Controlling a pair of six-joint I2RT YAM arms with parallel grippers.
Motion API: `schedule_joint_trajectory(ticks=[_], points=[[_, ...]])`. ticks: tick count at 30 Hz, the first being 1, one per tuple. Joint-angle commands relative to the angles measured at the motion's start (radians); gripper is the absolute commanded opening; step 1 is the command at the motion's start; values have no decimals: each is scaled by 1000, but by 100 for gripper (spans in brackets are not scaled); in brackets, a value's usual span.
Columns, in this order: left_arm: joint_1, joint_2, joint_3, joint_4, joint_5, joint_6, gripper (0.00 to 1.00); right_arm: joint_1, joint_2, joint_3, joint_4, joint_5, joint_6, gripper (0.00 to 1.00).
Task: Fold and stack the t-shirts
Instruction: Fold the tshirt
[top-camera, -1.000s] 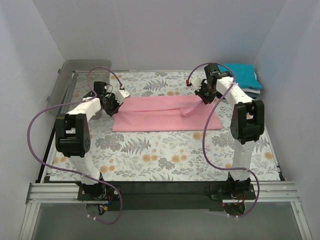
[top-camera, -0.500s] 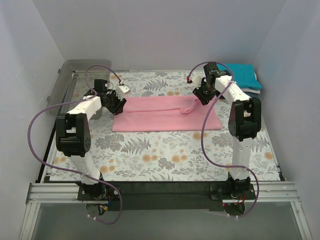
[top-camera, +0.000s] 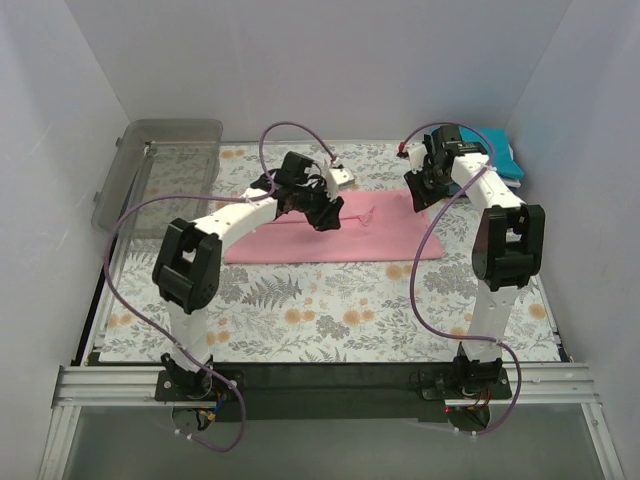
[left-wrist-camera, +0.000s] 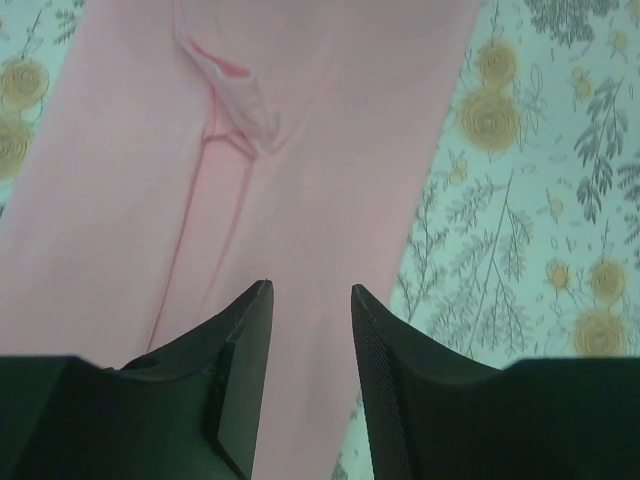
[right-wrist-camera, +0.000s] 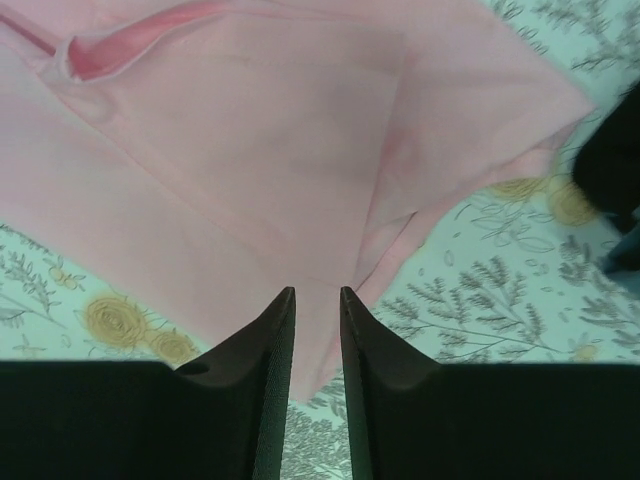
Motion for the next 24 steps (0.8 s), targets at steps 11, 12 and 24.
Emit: schedule_joint_trajectory(ticks=[11, 12, 24], points=[[-53, 338, 384, 121, 260, -492, 21, -34, 13, -122, -20, -85, 104, 16], [-61, 359, 388, 133, 260, -507, 21, -35, 16, -122, -19, -84, 104, 15], [-47, 545, 548, 136, 15, -583, 20, -37, -3, -177, -19, -67, 101, 14]])
